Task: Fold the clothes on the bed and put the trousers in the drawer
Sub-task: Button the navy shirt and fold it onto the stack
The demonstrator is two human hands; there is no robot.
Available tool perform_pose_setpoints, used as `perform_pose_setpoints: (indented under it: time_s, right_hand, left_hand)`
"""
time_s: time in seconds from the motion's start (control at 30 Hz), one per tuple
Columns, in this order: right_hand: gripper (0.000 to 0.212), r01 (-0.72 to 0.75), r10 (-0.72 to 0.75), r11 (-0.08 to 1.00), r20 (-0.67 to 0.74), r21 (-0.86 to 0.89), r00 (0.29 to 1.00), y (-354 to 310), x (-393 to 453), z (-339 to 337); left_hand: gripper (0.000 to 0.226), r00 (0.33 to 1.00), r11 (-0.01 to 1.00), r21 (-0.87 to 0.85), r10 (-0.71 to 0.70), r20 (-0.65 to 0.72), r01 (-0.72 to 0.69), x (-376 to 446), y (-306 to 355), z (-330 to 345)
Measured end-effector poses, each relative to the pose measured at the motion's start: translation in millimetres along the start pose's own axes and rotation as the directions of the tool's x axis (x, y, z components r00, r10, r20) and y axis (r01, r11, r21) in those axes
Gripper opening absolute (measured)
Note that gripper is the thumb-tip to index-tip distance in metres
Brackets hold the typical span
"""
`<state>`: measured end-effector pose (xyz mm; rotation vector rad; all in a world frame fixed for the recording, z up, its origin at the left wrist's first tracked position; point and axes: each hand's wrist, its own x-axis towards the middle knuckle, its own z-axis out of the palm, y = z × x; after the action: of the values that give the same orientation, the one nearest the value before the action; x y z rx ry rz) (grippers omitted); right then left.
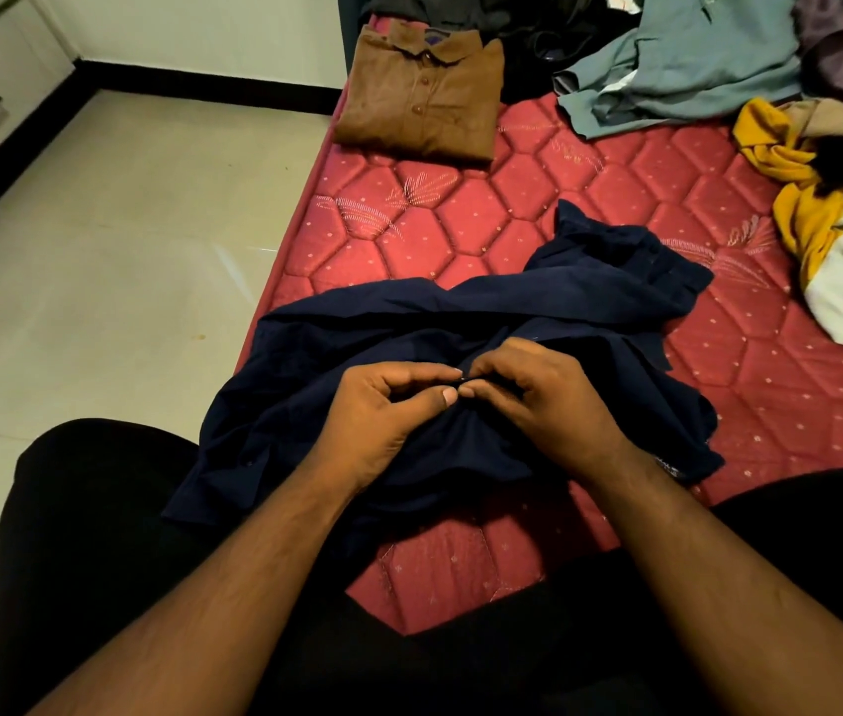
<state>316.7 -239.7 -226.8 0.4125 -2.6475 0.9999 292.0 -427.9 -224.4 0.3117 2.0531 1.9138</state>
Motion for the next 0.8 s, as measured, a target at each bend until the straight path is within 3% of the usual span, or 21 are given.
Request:
perform_pose_setpoints:
  time_s: [0.13, 0.3, 0.37, 0.4, 0.5, 0.57, 0.7, 0.8]
  right_hand:
    - [0.021, 0.048, -0.05, 0.99, -0.013, -0.129, 0.999, -4.0, -4.5, 3.8]
    - [0.017, 0.025, -0.021, 0.992, 0.038, -0.126, 0.999, -12.0, -3.5, 2.6]
    - [0.015, -0.047, 0.058, 0.997, 0.161, -0.068, 0.985, -13.4, -1.0, -2.8]
    - [0.02, -0.109, 0.118, 0.993, 0.244, -0.048, 0.963, -13.8, 0.5, -7.2]
    - [0.034, -0.193, 0.267, 0.958, 0.407, -0.214, 0.873, -11.2, -1.0, -19.1]
    - [0.028, -0.202, 0.322, 0.915, 0.335, -0.349, 0.886, -9.4, -3.8, -27.4]
    - [0.02, -0.289, 0.348, 0.85, 0.057, -0.441, 0.936, 3.8, -11.3, -47.6]
    - [0.031, -0.457, 0.484, 0.766, -0.062, -0.453, 0.873, 15.0, -10.1, -74.4]
  left_hand:
    - [0.016, 0.994, 0.997, 0.018, -0.076, 0.074, 0.074, 3.1, 2.3, 0.3]
    - [0.037, 0.971, 0.946, 0.321, -0.041, 0.235, -0.038, 8.3, 0.6, -6.9]
    - [0.021, 0.967, 0.897, 0.427, 0.003, 0.253, -0.115, 9.6, -0.7, -12.5]
    - [0.026, 0.963, 0.868, 0.475, 0.011, 0.269, -0.143, 9.3, -0.8, -15.9]
    - [0.033, 0.939, 0.778, 0.574, 0.061, 0.337, -0.256, 7.9, 2.8, -25.6]
    - [0.03, 0.94, 0.773, 0.568, 0.105, 0.324, -0.283, 8.6, 5.4, -32.1]
    - [0.026, 0.945, 0.792, 0.516, 0.275, 0.177, -0.327, 13.5, 15.9, -48.2]
    - [0.026, 0.926, 0.756, 0.554, 0.37, 0.079, -0.349, 13.7, 19.8, -60.7]
